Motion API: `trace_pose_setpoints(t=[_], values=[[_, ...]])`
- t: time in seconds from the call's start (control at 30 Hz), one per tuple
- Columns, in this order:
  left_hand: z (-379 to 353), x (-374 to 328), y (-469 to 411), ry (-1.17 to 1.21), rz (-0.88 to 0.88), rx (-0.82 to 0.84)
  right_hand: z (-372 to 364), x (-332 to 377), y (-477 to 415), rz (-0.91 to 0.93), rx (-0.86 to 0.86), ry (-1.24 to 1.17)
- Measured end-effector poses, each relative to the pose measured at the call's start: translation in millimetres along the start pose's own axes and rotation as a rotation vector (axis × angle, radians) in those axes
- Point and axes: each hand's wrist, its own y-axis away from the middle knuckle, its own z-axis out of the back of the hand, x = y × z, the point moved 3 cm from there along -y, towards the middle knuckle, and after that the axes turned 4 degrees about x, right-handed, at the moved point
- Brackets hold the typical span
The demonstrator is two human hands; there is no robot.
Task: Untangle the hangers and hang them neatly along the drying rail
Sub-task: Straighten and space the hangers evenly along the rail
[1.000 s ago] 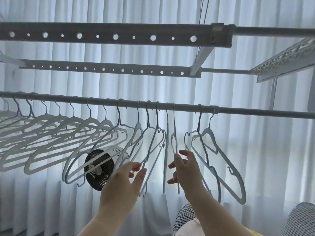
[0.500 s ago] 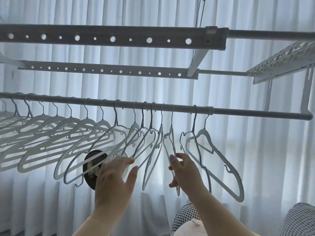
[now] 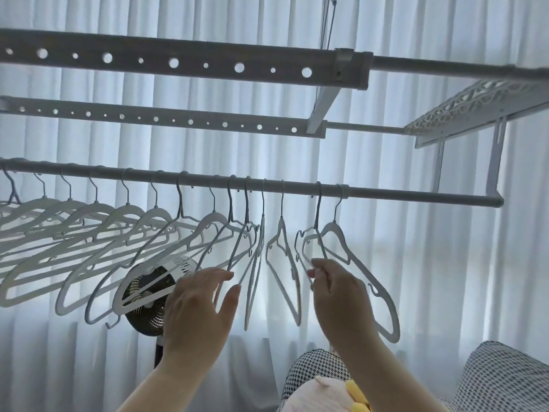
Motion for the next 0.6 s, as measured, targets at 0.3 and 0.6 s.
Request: trace_pose_setpoints(t=[0.3, 0.6], values=[[8, 20, -6, -0.033, 0.108, 0.020, -10, -31, -15, -0.173, 0.163, 0.228], [2, 30, -3, 0.046, 0.131, 0.067, -26, -37, -21, -0.206, 0.133, 0.415]])
